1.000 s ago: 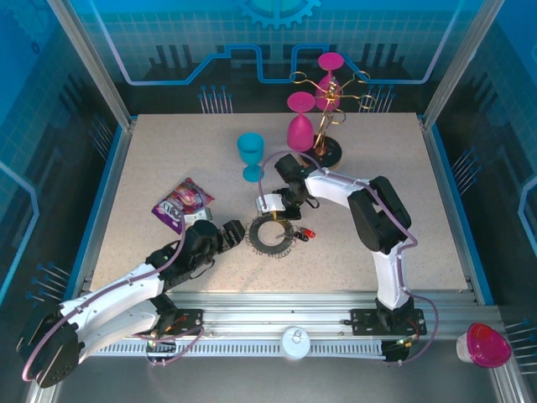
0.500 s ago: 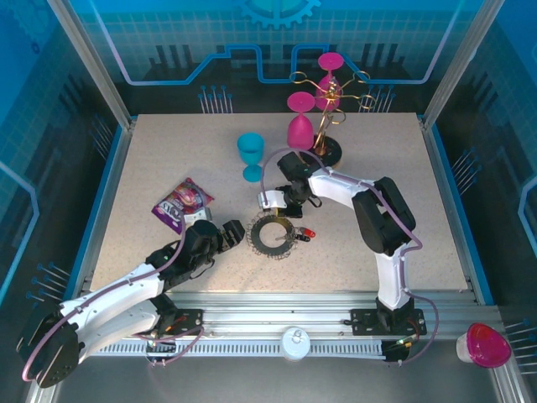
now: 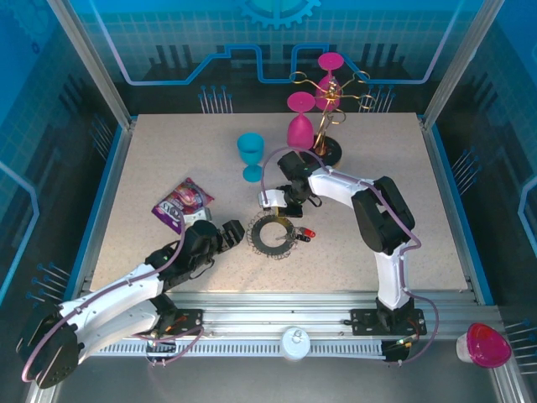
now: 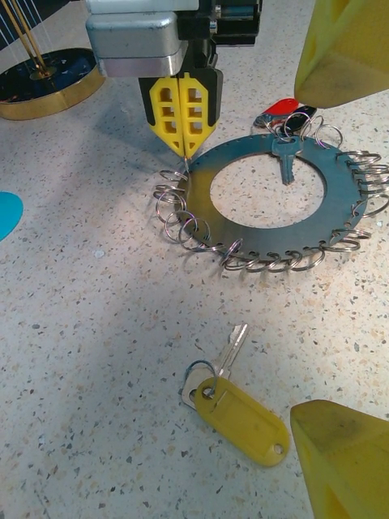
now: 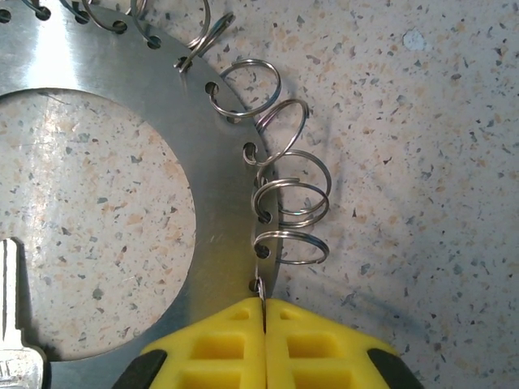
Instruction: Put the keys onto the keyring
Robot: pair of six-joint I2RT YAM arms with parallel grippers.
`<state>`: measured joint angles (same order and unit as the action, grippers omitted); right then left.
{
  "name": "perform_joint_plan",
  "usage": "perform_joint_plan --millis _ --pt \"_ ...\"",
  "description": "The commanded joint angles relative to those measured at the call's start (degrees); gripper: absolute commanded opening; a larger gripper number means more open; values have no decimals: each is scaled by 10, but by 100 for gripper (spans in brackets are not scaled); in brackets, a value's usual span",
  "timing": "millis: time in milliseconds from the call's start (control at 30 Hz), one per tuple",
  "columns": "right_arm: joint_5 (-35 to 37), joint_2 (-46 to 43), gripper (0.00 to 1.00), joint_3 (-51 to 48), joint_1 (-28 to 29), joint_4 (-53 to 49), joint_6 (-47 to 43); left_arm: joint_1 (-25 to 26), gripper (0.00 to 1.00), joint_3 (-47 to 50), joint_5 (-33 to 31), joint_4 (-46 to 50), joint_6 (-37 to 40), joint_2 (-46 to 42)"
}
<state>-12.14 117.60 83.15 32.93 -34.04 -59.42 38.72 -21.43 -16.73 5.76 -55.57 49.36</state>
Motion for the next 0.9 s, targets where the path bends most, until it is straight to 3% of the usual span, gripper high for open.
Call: perform_joint_plan --millis 0,233,533,700,867 --pt "13 22 9 6 2 -21 -9 -5 94 8 -10 7 -2 -8" --pt "27 27 14 10 6 -23 -13 -6 94 8 -10 7 -3 -9" --pt "17 21 4 17 6 -31 -16 -5 94 9 -13 10 -2 -15" --pt "10 16 12 16 8 -31 -13 -5 94 8 -11 9 -2 -15" --pt "10 16 13 19 9 -30 -11 -6 94 10 -11 11 -3 -16"
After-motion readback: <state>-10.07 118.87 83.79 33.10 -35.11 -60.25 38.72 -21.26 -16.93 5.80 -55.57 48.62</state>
